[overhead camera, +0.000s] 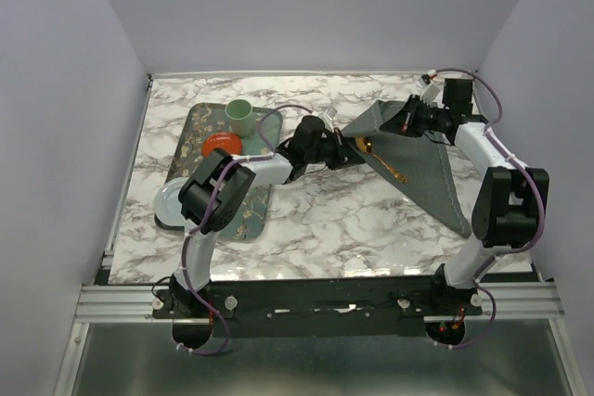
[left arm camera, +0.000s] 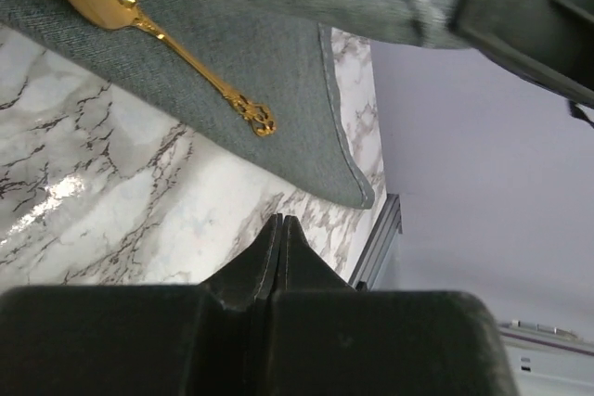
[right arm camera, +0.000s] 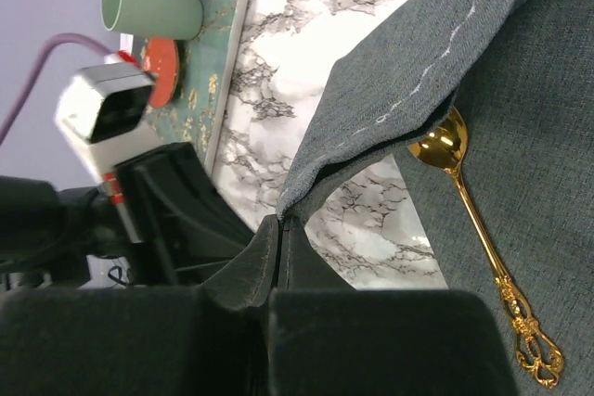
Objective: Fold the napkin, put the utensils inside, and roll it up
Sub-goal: Fold the napkin
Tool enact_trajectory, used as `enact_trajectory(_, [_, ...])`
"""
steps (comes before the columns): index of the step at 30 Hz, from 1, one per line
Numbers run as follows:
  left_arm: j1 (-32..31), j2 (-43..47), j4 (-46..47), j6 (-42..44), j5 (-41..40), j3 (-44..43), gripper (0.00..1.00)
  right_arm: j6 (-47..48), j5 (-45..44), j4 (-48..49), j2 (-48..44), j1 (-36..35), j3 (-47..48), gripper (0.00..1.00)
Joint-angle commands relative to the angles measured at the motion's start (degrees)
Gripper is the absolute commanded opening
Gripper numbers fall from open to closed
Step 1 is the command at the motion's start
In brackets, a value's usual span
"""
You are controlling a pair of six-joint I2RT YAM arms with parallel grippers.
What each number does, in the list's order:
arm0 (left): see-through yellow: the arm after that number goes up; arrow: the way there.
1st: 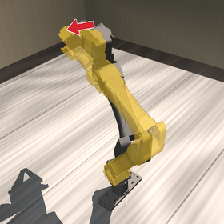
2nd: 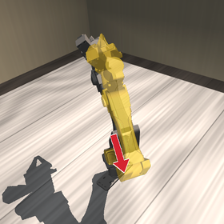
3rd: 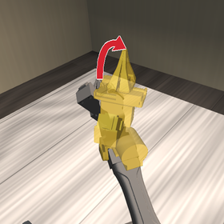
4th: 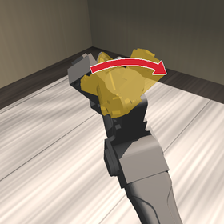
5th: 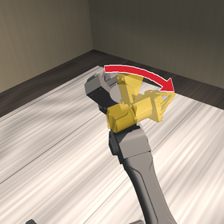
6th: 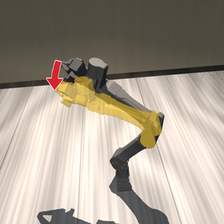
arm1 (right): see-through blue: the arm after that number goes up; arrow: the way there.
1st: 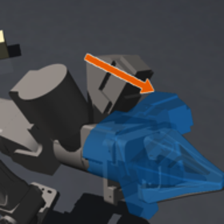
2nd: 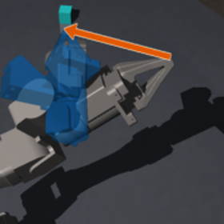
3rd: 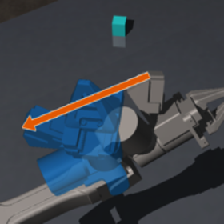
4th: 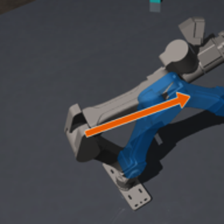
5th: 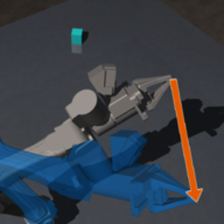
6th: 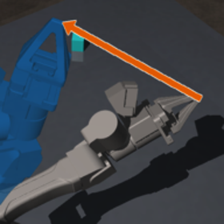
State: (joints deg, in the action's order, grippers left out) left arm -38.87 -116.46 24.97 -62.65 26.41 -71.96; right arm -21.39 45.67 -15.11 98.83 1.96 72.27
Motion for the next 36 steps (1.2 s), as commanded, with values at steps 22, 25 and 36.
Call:
enact_trajectory(22, [2.48,0.19,-3.09,-0.45,-5.06,-3.88,0.11,9.08,-11.39,-5.01,-11.99,4.81,-9.24,0.01])
enact_trajectory(25, [2.57,0.1,-3.35,-0.36,-4.71,-4.24,0.11,9.43,-10.08,-5.19,-11.73,5.51,-10.57,0.01])
enact_trajectory(36, [3.1,0.27,-4.23,-0.37,-4.0,-4.06,0.11,9.26,-15.87,-4.93,-9.8,5.6,-16.55,0.06])
